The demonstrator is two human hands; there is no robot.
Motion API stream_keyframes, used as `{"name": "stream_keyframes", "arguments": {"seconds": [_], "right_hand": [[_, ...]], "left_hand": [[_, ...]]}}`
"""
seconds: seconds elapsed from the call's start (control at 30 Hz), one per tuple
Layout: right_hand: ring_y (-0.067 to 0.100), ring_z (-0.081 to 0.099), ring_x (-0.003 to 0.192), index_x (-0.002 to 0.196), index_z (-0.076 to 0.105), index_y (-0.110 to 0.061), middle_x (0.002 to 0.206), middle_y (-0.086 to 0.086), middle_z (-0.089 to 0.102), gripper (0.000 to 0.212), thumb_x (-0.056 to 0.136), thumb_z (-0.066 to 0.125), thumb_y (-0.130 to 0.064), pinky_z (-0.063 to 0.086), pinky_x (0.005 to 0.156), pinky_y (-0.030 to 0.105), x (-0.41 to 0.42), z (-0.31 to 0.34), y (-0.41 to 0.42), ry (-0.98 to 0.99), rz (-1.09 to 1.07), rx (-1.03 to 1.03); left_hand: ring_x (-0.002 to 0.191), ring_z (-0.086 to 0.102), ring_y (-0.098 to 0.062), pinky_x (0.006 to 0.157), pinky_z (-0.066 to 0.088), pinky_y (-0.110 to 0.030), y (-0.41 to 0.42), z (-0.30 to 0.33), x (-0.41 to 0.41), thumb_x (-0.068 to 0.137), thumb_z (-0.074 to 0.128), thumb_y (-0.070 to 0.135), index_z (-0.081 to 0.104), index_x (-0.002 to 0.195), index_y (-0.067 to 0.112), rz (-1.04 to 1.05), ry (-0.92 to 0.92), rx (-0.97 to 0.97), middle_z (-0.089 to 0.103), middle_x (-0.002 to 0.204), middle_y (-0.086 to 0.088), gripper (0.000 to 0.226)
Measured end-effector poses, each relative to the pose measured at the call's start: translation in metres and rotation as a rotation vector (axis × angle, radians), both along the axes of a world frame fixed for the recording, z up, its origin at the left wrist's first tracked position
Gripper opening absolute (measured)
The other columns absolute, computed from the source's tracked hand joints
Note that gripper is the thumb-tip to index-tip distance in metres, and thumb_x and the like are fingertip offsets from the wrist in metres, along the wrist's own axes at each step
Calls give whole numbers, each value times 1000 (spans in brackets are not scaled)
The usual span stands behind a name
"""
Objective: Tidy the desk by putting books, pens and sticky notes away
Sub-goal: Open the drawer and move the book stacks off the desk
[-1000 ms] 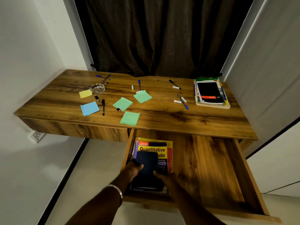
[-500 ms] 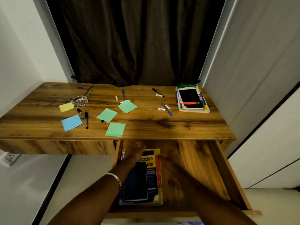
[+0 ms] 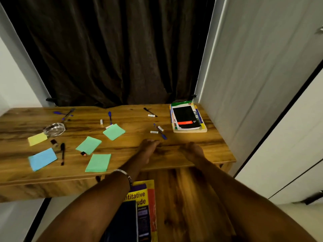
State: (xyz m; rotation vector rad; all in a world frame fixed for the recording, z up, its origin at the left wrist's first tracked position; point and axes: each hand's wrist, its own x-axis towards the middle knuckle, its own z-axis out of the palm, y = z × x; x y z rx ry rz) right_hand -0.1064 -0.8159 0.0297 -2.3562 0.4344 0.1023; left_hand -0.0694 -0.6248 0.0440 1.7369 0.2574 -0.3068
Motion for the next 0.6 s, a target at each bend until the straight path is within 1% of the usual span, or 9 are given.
{"name": "stream_keyframes", "arguments": {"seconds": [0.03,0.1,0.17,0.23,0.3,0.33,0.43,0.53,0.6], "right_hand": [[26,61,106,115,61,-9,114,12,65,42,90,60,-42,49,91,36,9,2,-9,11,-9,16],[24,60,105,117,58,-10,115,10,63,42,90,60,-41,51,91,38,29,6,-30,-1,-26,58],[26,58,110,122,55,-9,121,12,61,43,89,62,-35,51,94,39,49,6,-52,-28,-41,76],[26,57,114,124,53,-8,125,12,60,42,90,63,-31,50,92,35,64,8,-69,-38,-40,74],[26,54,120,127,52,-9,131,11,57,44,91,62,-32,47,94,34,81,9,-88,-46,-36,66],[26,52,124,130,51,-10,135,11,54,47,92,61,-34,46,97,35,90,8,-98,-49,-33,73],[27,50,125,131,51,-8,137,11,52,53,92,59,-42,45,101,37,116,4,-127,-24,-45,50],[28,51,124,132,49,-6,136,12,52,56,91,60,-43,45,101,38,136,-6,-150,-2,-74,110],[28,51,124,135,47,-8,137,11,51,57,91,60,-42,43,102,37,149,-11,-162,21,-89,161]], "left_hand": [[88,55,-21,76,40,-29,-7,0,9,87,65,27,59,72,18,-1,-4,7,61,87,-5,19],[85,54,-21,74,39,-30,-25,3,27,87,65,30,56,67,18,-13,4,31,60,87,-8,25],[87,57,-24,73,38,-30,-44,6,45,86,65,33,62,78,17,6,8,24,63,91,-13,19],[95,62,-30,70,38,-26,-60,7,62,85,67,34,67,90,11,34,31,29,66,95,-20,23],[90,59,-24,68,38,-25,-77,7,79,86,67,31,64,80,12,39,30,26,63,81,-12,20],[88,55,-21,70,38,-26,-86,7,88,86,67,29,62,79,13,38,33,25,60,80,-8,18],[89,54,-18,75,39,-26,-110,6,109,86,67,28,62,86,14,40,44,17,61,95,-7,14],[79,55,-18,66,43,-25,-130,3,126,86,67,26,65,88,15,35,44,12,63,91,-6,12],[79,58,-20,73,48,-30,-140,1,139,86,67,29,66,90,15,26,57,15,65,90,-7,14]]}}
